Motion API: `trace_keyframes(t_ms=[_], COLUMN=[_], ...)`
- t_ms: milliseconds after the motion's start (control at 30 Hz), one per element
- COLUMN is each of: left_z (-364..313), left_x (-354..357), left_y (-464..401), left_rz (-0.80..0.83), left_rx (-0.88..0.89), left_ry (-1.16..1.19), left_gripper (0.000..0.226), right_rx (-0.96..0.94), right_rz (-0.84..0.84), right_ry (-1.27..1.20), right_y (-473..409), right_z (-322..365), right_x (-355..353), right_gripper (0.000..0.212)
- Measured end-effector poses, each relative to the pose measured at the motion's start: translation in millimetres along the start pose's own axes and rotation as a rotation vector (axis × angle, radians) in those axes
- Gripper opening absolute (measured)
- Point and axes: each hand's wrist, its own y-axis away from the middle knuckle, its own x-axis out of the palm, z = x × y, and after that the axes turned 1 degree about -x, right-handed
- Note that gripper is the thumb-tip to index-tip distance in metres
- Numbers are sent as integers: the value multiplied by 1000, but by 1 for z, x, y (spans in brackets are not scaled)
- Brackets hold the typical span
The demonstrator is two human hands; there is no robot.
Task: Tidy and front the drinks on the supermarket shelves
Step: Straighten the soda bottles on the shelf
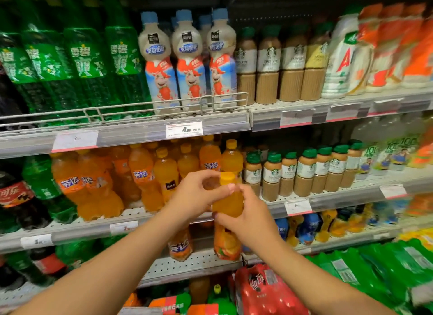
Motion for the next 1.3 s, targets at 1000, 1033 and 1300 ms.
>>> trace_keyframes(t_ms=[1000, 1033, 1300], left_z=[8, 11, 18], left_x=[7, 6, 7], left_y=[-88, -85, -53], left_rz=[-502, -501, -478], left_rx=[-112, -103, 5], left_ry=[-402, -395, -272], left_gripper=[40, 42, 24], right_rx=[56, 54, 27], right_rz=[7, 9, 53], right_ry=[-93, -91, -42], right_y=[-6, -5, -6], right_z=[-66, -65, -47], right_x=[-67, -65, -58], right_gripper=[66, 66, 86])
